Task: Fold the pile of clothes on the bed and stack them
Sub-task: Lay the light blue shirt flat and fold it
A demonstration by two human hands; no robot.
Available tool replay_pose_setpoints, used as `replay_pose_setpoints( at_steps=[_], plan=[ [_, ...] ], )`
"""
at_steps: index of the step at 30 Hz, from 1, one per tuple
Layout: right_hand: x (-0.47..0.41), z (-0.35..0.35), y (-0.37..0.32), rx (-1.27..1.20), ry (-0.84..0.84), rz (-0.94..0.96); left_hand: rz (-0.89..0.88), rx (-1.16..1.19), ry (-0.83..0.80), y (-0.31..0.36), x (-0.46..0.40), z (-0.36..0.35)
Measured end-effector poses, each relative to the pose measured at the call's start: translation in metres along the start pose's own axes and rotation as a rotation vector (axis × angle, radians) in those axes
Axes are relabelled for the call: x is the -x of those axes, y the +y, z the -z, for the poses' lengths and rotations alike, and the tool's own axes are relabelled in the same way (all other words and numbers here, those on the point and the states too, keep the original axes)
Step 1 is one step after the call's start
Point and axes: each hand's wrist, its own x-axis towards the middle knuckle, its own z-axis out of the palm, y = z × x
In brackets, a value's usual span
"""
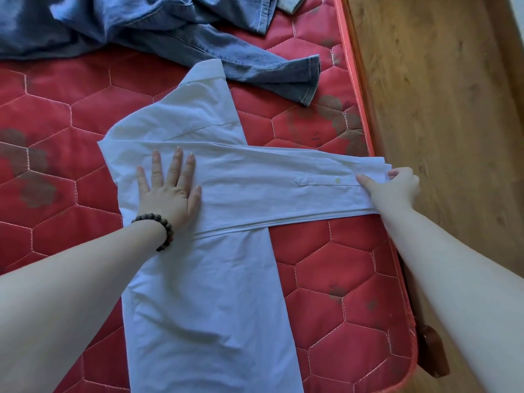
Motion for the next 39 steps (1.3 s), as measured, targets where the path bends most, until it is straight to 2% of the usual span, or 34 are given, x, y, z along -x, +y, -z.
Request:
replay_pose_setpoints(
  at_steps=[4,7,10,13,15,16,18,20,22,24,29,33,36,39],
  plan=[
    [0.001,0.008,-0.006,-0.152,-0.041,-0.092,0.082,0.071,-0.049,0.016,0.004,0.014],
    [0.002,0.016,-0.008,-0.221,-0.139,-0.086,0.041,0.179,0.057,0.047,0.017,0.025],
    [0.021,0.035,-0.028,-0.182,-0.183,0.083,-0.145,0.583,0.099,0.09,0.035,0.045],
    [0.065,0.056,-0.064,-0.188,-0.229,0.342,-0.155,1.066,-0.089,0.14,0.054,0.084],
    [0.102,0.063,-0.087,-0.278,-0.394,0.475,-0.076,1.459,-0.267,0.163,0.063,0.109],
    [0.122,0.063,-0.097,-0.317,-0.54,0.516,-0.024,1.605,-0.275,0.168,0.065,0.116],
    [0.152,0.059,-0.108,-0.35,-0.789,0.578,0.181,1.754,-0.145,0.159,0.066,0.122],
    [0.169,0.046,-0.11,-0.321,-0.8,0.721,0.396,1.833,-0.036,0.132,0.064,0.12],
    [0.175,0.03,-0.11,-0.21,-0.664,0.851,0.547,1.752,0.008,0.095,0.06,0.11],
    [0.175,0.008,-0.106,-0.063,-0.559,0.942,0.578,1.614,0.065,0.058,0.055,0.098],
    [0.173,-0.051,-0.088,0.308,-0.513,1.094,0.587,1.294,0.241,-0.024,0.046,0.07],
    [0.175,-0.082,-0.081,0.68,-0.534,1.1,0.581,1.075,0.17,-0.055,0.052,0.033],
    [0.174,-0.092,-0.078,0.673,-0.522,1.122,0.499,1.021,0.182,-0.059,0.053,0.021],
    [0.173,-0.095,-0.073,0.586,-0.499,1.14,0.557,1.033,0.205,-0.06,0.052,0.017]
  ],
)
